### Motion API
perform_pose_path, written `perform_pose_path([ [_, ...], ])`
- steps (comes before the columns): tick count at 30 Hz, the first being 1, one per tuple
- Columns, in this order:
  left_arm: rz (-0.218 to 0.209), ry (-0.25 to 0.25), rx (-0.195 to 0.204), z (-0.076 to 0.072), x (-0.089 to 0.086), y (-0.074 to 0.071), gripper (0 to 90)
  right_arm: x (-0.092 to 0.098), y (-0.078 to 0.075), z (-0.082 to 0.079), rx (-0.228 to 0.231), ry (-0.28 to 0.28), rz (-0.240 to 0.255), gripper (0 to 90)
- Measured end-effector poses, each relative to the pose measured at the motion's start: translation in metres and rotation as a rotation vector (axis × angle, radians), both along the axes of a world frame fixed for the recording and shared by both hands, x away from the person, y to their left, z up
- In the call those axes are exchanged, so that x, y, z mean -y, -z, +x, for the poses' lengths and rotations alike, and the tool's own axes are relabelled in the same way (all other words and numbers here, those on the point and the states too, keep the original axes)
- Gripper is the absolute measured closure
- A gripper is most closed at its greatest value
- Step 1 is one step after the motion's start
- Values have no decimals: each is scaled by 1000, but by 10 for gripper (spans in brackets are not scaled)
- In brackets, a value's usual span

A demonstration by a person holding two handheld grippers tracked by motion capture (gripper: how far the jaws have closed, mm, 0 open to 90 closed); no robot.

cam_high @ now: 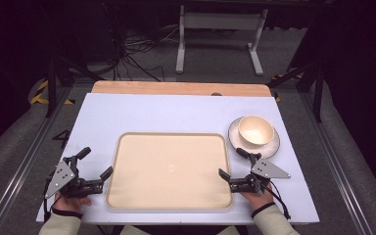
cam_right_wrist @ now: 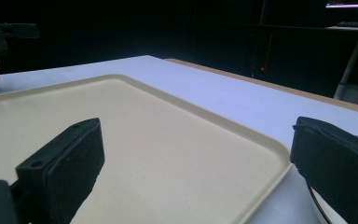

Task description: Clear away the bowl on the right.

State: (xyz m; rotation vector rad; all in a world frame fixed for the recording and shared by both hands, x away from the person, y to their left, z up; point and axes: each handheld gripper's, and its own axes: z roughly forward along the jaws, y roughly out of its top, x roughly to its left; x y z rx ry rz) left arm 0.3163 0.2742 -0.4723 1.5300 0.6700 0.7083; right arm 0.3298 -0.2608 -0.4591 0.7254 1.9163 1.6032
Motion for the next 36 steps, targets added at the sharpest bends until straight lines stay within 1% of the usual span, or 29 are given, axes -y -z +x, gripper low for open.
perform_pose_path([
  [2, 14, -2, 2, 0, 0, 0, 2, 0, 0, -1, 3, -5, 1, 35],
  [4, 10, -4, 6, -1, 0, 0, 2, -1, -2, -3, 6, -7, -9, 39],
  [8, 6, 1, 2, -1, -1, 0, 2, -3, -3, -4, 9, -23, -13, 45],
  [13, 22, -5, 8, -1, -1, 1, 2, -3, -6, -7, 1, -30, -14, 55],
  [18, 28, -9, 11, -1, 0, 1, 2, -2, -12, -9, 11, -41, 11, 54],
  [21, 24, -8, 8, -1, -1, 1, 2, -2, -15, -11, 25, -47, 13, 43],
  [24, 15, -18, 6, -1, -2, 1, 2, -4, -18, -12, 31, -33, 9, 30],
  [27, 22, -13, 12, -1, -2, 0, 2, -4, -22, -13, 39, -23, -1, 23],
  [29, 23, -14, 14, -2, -1, 0, 2, -3, -26, -14, 43, -25, 6, 23],
  [32, 23, -20, 15, -2, -1, 0, 2, -2, -33, -14, 27, -21, 12, 24],
  [33, 22, -21, 16, -2, -1, 0, 2, -1, -36, -15, 21, -11, 17, 24],
  [36, 25, -29, 18, -2, -1, 0, 2, 1, -43, -16, 23, 0, 19, 24],
])
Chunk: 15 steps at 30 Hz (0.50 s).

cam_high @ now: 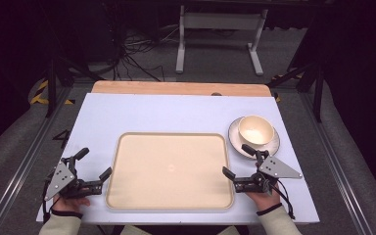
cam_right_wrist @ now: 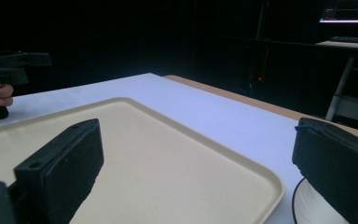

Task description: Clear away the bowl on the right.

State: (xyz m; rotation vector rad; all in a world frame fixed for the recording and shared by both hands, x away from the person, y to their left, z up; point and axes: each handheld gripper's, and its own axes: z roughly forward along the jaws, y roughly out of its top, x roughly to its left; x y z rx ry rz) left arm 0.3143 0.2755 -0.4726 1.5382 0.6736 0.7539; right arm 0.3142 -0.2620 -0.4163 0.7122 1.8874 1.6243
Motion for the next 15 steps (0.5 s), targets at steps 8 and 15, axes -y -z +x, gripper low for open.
perform_pose_path([
  [8, 9, 0, 4, 0, 0, 0, 2, 1, -12, -2, -3, -48, 4, 50],
  [15, 18, 7, 9, 0, 1, 0, 2, 4, -21, -4, 12, -43, 9, 80],
])
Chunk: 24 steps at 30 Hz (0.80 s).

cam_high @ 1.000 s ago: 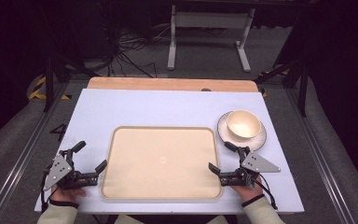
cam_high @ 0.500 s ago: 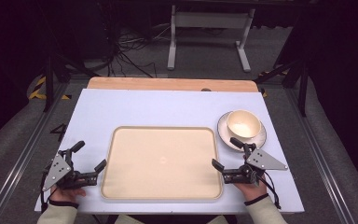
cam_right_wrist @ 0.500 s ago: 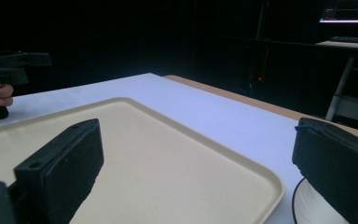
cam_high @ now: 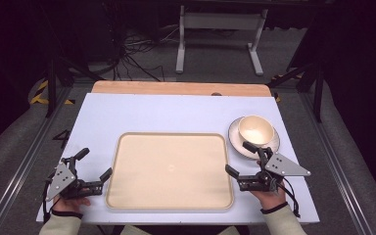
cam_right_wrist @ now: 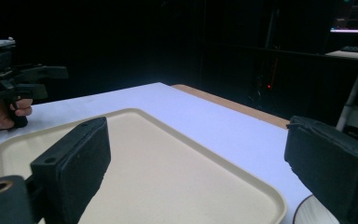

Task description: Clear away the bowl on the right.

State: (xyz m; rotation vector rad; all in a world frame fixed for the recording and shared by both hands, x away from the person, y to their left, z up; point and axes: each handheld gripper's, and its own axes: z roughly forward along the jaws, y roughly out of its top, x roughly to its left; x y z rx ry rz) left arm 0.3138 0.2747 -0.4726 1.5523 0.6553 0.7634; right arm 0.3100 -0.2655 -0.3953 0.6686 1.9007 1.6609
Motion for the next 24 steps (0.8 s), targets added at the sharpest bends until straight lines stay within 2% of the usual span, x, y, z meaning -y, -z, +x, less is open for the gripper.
perform_pose_path([
  [7, 3, -1, -1, 0, 0, 0, 2, 6, -8, 2, -27, 29, -19, 127],
  [14, 6, -2, -3, 0, 0, 0, 2, 13, -18, 7, -48, 40, -56, 246],
  [16, 9, 0, -6, 0, 0, 0, 2, 14, -21, 7, -49, 48, -77, 283],
  [17, 10, 1, -6, 0, 0, 0, 2, 15, -22, 8, -58, 61, -94, 320],
  [19, 8, 6, -7, 0, 1, 1, 2, 15, -25, 10, -79, 86, -131, 337],
  [24, 9, 6, -7, 0, 1, 1, 2, 18, -31, 13, -92, 112, -142, 379],
])
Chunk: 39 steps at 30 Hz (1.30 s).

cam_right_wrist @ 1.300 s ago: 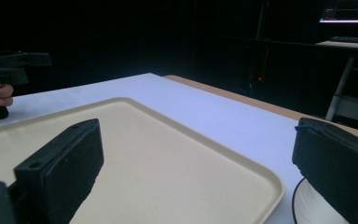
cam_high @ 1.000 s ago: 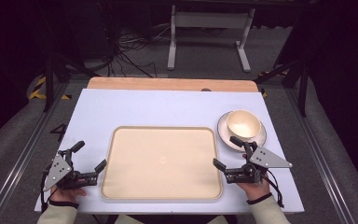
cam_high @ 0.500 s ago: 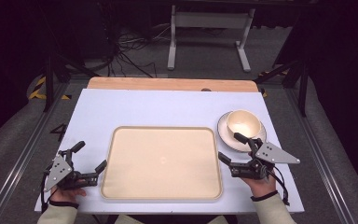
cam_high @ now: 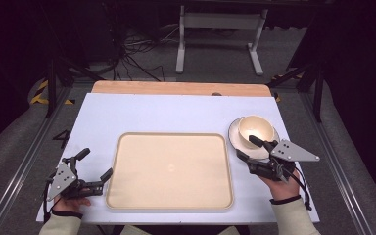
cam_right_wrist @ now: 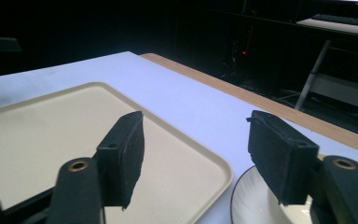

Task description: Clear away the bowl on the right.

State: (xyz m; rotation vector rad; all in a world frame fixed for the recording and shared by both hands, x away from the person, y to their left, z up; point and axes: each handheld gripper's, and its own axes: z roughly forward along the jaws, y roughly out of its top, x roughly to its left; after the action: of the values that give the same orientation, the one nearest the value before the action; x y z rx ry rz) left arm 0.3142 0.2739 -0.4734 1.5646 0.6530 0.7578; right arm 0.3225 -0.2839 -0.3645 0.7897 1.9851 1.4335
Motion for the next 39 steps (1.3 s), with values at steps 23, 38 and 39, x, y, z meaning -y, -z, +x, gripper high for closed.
perform_pose_path([
  [23, -3, 1, -4, 0, -1, 0, 2, 32, -23, 33, -102, 63, -40, 420],
  [38, 2, 5, -7, 0, 0, 1, 2, 56, -31, 55, -129, 145, -75, 449],
  [39, 2, 8, -7, 0, 0, 1, 2, 58, -31, 57, -133, 157, -76, 453],
])
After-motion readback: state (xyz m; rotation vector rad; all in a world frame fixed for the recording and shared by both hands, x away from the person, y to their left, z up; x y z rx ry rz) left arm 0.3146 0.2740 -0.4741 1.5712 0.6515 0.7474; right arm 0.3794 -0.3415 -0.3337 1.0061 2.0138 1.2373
